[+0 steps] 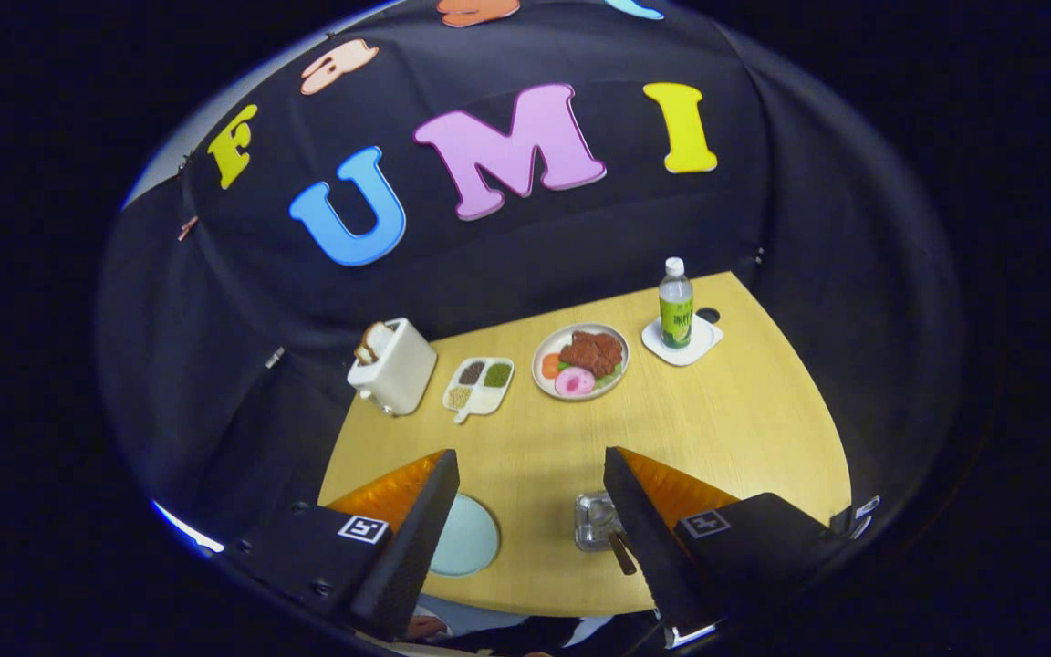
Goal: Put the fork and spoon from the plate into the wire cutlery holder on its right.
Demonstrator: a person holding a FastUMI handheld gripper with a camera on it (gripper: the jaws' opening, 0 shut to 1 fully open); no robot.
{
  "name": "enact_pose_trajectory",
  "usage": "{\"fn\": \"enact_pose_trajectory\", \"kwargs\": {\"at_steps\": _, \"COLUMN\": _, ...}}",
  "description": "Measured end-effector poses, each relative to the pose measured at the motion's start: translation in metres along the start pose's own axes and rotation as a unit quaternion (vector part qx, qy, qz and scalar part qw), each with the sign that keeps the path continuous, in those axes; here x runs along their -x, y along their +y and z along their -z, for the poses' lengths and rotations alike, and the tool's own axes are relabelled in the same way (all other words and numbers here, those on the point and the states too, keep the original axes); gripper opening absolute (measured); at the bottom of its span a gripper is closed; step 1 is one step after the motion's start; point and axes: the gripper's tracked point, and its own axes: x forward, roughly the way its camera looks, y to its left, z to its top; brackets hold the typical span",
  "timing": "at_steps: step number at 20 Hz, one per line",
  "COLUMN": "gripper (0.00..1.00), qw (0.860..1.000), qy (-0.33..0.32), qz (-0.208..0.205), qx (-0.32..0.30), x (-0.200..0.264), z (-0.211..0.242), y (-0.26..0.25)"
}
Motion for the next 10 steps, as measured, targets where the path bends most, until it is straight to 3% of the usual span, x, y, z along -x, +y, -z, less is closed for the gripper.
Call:
{"fn": "enact_pose_trajectory", "kwargs": {"at_steps": 4, "gripper": 0.98, "qw": 0.991, "qy": -0.131, "qz": -0.001, "qx": 0.04, "x": 0.054, "z": -0.075, "y": 0.03}}
{"fn": "enact_pose_trajectory", "kwargs": {"at_steps": 10, "gripper": 0.99, "qw": 0.965, "qy": -0.226, "qz": 0.009, "qx": 0.132, "x": 0.095, "z": -0.096, "y": 0.083}}
